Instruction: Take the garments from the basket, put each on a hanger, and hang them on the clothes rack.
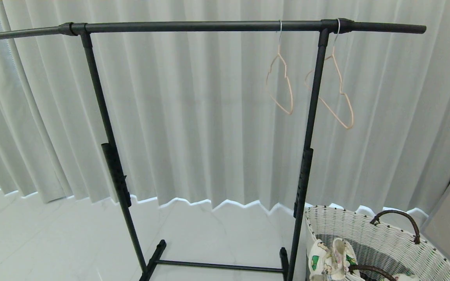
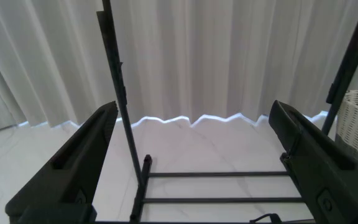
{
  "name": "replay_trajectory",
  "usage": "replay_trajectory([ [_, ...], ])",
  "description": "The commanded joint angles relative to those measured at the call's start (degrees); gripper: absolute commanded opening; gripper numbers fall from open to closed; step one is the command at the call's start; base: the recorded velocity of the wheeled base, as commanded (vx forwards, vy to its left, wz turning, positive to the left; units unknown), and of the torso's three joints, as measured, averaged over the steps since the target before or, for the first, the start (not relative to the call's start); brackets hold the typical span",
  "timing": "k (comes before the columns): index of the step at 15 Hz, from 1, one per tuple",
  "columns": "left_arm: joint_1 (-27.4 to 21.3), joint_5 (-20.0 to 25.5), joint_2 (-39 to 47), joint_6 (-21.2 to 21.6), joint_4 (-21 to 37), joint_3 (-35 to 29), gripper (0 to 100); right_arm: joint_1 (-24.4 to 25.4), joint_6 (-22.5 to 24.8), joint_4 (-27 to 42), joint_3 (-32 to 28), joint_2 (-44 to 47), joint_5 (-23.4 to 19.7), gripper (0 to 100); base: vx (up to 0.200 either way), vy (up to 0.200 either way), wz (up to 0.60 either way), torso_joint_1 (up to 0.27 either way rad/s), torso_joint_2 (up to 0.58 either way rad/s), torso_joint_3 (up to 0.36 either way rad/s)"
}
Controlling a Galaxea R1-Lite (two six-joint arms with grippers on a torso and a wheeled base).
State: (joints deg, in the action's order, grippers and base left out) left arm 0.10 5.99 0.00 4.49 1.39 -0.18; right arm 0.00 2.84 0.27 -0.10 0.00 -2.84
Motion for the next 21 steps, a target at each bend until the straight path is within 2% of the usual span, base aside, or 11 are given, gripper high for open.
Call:
replay_trajectory([
  [1,-0.01,-0.01,0.0,0.0,0.02,0.01,100,0.0,-0.38,0.0,0.01,0.0,0.12,100,0.0,0.0,0.0,0.0,0.0,0.0],
  [8,-0.01,-0.01,0.0,0.0,0.02,0.01,100,0.0,-0.47,-0.53,0.1,0.0,-0.15,100,0.0,0.0,0.0,0.0,0.0,0.0],
  [10,0.08,-0.01,0.0,-0.09,0.02,0.01,100,0.7,-1.26,-0.27,-4.74,2.2,-1.64,100,0.0,0.0,0.0,0.0,0.0,0.0],
  [11,0.08,-0.01,0.0,-0.18,0.02,0.01,100,3.25,-4.51,-0.44,-11.68,11.16,-1.55,100,0.0,0.0,0.0,0.0,0.0,0.0],
  [12,-0.01,-0.1,0.0,-0.88,0.02,0.01,100,3.87,-2.75,0.0,-13.7,15.56,-1.55,100,0.0,0.0,0.0,0.0,0.0,0.0],
  [14,-0.01,-0.1,0.0,-1.5,0.1,0.01,100,3.87,6.83,1.75,-13.26,25.4,-1.29,100,0.0,0.0,0.0,0.0,0.0,0.0],
  [16,0.08,-0.1,0.09,-1.5,0.1,0.01,100,3.69,11.49,1.58,-16.43,41.22,-0.76,100,0.0,0.0,0.0,0.0,0.0,0.0],
  [19,-0.01,-0.1,0.0,-1.5,0.1,0.01,100,3.6,21.77,0.96,-17.3,61.35,4.33,100,0.0,0.0,0.0,0.0,0.0,0.0],
  [21,0.08,-0.1,0.09,-1.5,0.1,0.01,100,4.04,25.2,-0.27,-16.51,69.61,7.06,100,0.0,0.0,0.0,0.0,0.0,0.0],
])
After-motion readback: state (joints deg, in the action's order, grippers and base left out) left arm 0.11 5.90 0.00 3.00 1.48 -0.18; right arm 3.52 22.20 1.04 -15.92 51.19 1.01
